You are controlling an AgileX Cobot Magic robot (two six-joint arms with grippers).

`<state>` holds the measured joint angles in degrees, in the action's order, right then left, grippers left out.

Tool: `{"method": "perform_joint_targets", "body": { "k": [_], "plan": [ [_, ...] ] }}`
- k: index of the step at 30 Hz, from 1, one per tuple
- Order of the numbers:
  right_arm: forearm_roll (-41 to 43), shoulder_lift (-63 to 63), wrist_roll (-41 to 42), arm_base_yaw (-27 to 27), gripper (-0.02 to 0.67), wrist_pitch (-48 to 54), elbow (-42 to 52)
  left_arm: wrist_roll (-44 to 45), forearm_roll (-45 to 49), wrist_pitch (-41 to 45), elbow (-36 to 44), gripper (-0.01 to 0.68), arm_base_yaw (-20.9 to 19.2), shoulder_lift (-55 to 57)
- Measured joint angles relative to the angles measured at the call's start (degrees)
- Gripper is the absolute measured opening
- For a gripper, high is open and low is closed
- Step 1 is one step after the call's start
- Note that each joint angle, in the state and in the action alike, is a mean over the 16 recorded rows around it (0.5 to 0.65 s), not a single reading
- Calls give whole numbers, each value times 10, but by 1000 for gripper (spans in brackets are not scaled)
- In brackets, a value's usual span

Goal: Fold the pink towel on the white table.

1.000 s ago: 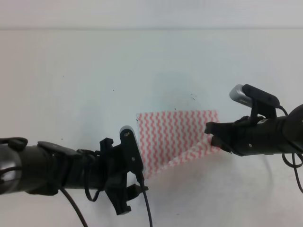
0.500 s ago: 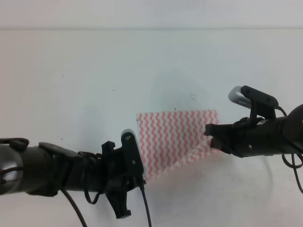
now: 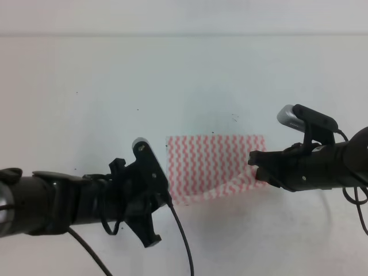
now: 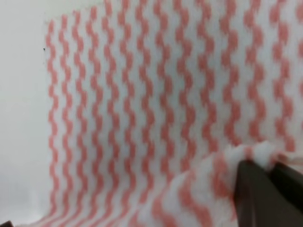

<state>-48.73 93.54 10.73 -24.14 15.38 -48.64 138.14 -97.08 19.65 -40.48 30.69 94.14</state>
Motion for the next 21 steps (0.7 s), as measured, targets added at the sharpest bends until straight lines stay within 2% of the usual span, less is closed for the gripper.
{"method": "perform_joint_targets", "body": {
  "k": [21],
  "plan": [
    [-6, 2, 0, 0, -16, -41, -2, -54, -27, -31, -85, -4, 0, 56]
  ]
}}
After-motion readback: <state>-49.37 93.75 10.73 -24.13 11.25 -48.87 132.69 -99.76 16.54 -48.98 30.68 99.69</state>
